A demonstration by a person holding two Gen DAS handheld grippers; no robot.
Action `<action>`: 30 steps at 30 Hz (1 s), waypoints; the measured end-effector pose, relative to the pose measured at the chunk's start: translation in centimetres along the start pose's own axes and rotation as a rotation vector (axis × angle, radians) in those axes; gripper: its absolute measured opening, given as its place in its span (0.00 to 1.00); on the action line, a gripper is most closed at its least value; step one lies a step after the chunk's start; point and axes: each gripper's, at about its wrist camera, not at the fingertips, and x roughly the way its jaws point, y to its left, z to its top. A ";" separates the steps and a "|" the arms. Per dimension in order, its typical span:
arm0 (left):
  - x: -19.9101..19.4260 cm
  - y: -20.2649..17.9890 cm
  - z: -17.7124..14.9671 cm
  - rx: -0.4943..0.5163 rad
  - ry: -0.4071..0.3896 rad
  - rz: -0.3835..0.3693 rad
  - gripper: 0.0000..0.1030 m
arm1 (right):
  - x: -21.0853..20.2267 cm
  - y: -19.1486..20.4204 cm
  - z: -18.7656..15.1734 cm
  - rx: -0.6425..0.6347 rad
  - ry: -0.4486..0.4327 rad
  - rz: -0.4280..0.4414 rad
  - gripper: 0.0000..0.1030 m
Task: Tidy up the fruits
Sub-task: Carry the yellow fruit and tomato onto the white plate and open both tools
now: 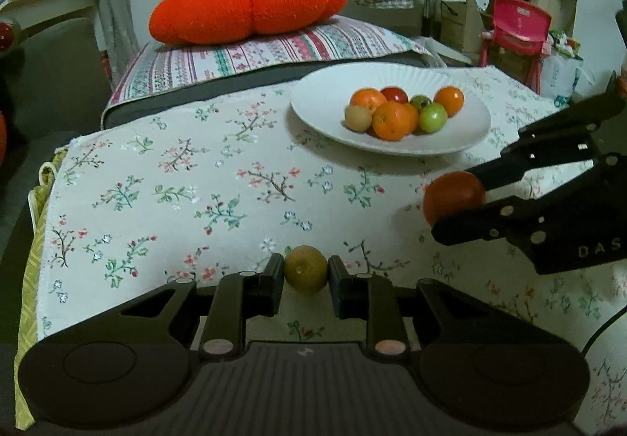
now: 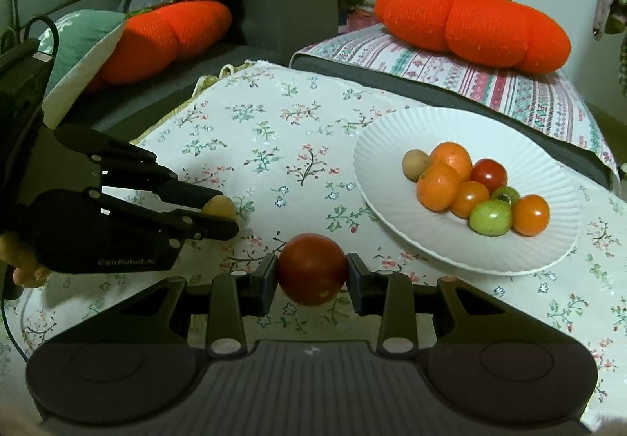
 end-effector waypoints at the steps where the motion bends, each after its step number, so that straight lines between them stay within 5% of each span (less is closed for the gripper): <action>1: -0.1 0.0 0.1 -0.003 -0.005 -0.002 0.00 | -0.2 -0.1 0.1 0.003 -0.005 0.002 0.33; 30: -1.3 -2.3 5.6 -0.017 -0.124 -0.061 0.01 | -5.7 -5.2 2.7 0.111 -0.181 -0.099 0.33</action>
